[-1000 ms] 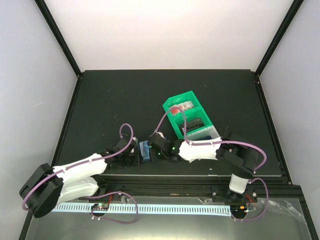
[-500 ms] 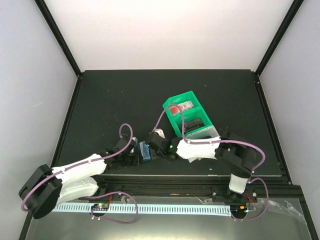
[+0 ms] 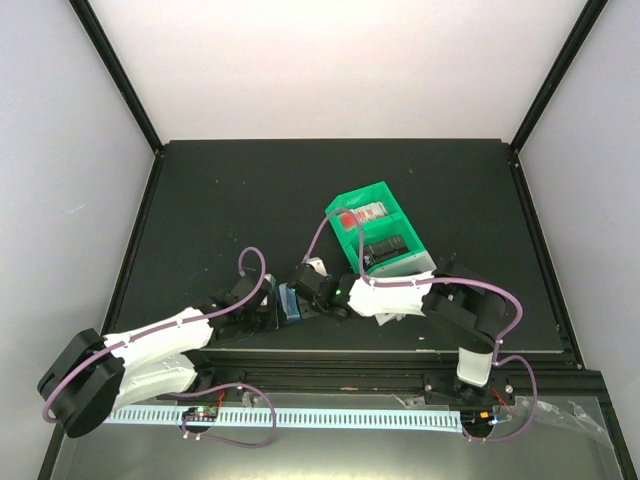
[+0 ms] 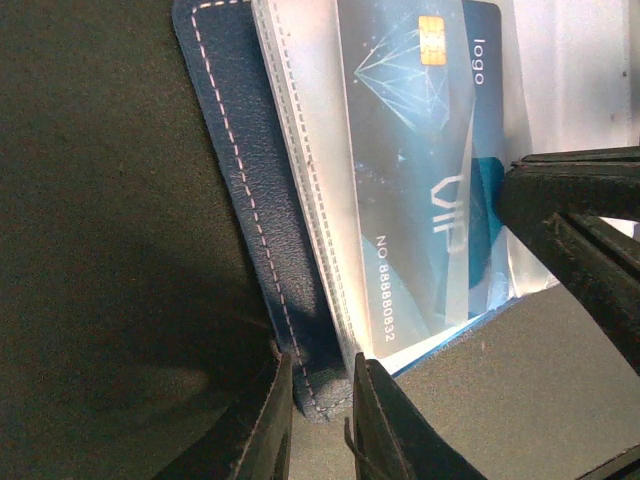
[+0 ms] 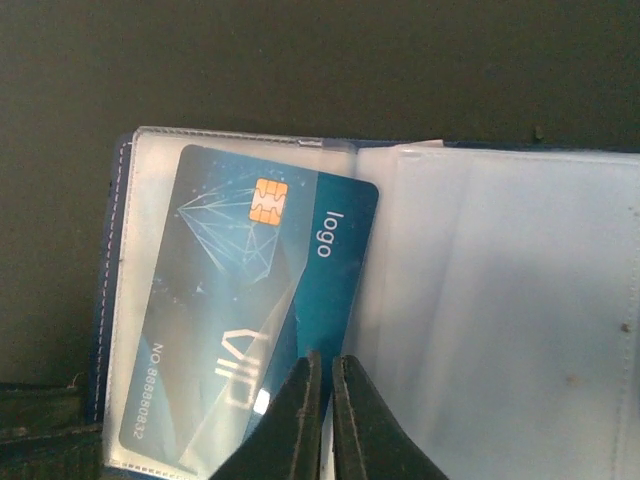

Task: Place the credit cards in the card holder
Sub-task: Insert the credit card into the card holder.

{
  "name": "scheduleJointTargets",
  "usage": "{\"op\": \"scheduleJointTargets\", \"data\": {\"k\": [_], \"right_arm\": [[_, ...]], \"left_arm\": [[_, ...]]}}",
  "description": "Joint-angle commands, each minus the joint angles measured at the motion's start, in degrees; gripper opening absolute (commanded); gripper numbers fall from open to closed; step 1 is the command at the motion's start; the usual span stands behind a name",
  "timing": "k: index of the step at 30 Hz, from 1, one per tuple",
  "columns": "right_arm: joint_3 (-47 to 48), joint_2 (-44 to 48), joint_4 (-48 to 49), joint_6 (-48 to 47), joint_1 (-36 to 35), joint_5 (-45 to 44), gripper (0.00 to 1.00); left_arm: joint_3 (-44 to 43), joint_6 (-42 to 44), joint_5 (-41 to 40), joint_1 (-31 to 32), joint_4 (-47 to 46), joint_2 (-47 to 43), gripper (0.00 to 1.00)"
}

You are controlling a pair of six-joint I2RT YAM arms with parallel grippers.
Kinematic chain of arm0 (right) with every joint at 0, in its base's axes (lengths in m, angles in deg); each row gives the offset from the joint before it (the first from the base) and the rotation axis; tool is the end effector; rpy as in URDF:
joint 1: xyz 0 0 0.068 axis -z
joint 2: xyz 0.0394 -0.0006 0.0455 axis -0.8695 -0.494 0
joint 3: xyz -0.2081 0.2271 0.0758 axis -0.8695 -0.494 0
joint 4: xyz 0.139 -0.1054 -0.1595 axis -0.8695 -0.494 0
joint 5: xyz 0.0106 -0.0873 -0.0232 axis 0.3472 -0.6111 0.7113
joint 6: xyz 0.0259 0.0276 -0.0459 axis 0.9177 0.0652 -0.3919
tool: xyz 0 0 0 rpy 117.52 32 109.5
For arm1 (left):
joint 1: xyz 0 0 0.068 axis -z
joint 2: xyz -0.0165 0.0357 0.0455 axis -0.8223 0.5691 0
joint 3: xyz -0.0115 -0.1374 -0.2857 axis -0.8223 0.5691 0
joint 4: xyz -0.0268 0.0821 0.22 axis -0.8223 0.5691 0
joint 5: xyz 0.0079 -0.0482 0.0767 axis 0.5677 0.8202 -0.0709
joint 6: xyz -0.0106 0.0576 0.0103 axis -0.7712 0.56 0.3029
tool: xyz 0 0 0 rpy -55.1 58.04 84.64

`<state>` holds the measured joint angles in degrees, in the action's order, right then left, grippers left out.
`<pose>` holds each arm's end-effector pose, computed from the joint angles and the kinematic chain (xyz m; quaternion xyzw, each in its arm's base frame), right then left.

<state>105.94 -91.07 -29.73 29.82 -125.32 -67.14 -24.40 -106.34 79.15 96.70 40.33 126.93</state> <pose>0.1586 0.3194 0.1986 -0.1388 0.9506 0.1616 0.2257 0.0947 -0.0904 0.1837 -0.0358 0.9564 -0.2399 0.1625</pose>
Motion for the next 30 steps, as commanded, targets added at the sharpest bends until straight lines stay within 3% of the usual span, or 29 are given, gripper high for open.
{"op": "scheduleJointTargets", "data": {"k": [1, 3, 7, 10, 21, 30], "right_arm": [[1.33, -1.36, 0.53, 0.23, 0.28, 0.09, 0.07], [1.5, -1.74, 0.19, 0.38, 0.32, 0.06, 0.08], [2.46, -3.17, -0.85, 0.82, 0.61, 0.29, 0.24], [2.62, -3.87, -0.1, 0.74, 0.68, 1.76, 0.27], [-1.52, -2.35, 9.53, 0.65, 2.62, 10.13, 0.2], [-5.91, -1.14, 20.0, 2.51, 5.67, 18.67, 0.2]], "left_arm": [[-0.7, 0.57, -0.5, 0.18, 0.11, 0.22, 0.19], [-0.7, 0.59, -0.55, 0.13, 0.07, 0.37, 0.2], [-0.77, 0.59, -0.45, 0.14, -0.1, 0.48, 0.2], [-0.76, 0.55, -0.53, 0.1, -0.1, 0.52, 0.19], [-0.97, 0.99, -0.52, 0.17, -0.54, 1.53, 0.18], [-1.22, 1.34, -0.68, 0.1, -0.37, 1.5, 0.18]]}}
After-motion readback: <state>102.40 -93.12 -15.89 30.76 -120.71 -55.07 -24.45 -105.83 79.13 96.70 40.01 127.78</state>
